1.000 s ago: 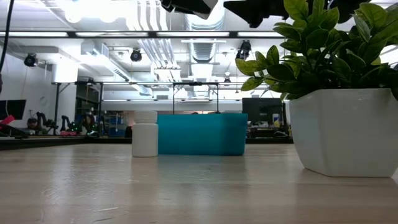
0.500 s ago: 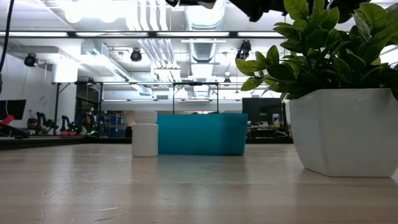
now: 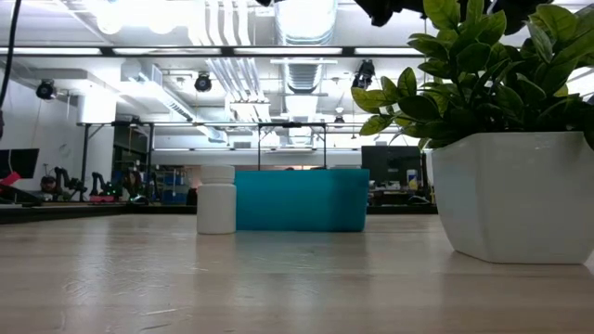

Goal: Pick and place pill bottles into a basket
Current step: Put the white pill bottle in the blue bin

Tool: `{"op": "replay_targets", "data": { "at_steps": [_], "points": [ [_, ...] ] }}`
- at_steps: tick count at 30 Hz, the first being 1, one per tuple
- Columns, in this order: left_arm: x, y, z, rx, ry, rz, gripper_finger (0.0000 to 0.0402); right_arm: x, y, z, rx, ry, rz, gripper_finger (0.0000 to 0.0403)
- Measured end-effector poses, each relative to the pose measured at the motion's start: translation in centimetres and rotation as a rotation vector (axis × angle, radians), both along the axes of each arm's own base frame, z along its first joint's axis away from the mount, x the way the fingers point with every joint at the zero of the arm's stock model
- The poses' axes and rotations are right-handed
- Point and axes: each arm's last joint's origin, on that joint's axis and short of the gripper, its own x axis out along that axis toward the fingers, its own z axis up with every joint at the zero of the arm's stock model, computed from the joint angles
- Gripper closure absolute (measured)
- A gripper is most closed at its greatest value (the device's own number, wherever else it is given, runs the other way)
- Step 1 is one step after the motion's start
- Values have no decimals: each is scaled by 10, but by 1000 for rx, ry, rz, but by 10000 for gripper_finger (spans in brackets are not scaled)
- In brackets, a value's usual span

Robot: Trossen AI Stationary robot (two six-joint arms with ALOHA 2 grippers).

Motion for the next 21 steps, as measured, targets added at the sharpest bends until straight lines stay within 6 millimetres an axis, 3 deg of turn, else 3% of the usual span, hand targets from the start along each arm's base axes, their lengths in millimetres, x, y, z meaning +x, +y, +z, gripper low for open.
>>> {"op": "replay_targets", "data": {
  "at_steps": [6, 15, 21],
  "points": [
    [1, 1, 1, -1, -19, -20, 248, 8, -1, 11, -3, -19, 15, 74],
    [1, 1, 2, 17, -28, -26, 248, 48, -8, 8, 4, 47, 45, 74],
    [1, 1, 2, 21, -25, -29, 248, 61, -10, 21, -13, 103, 65, 74]
  ]
}}
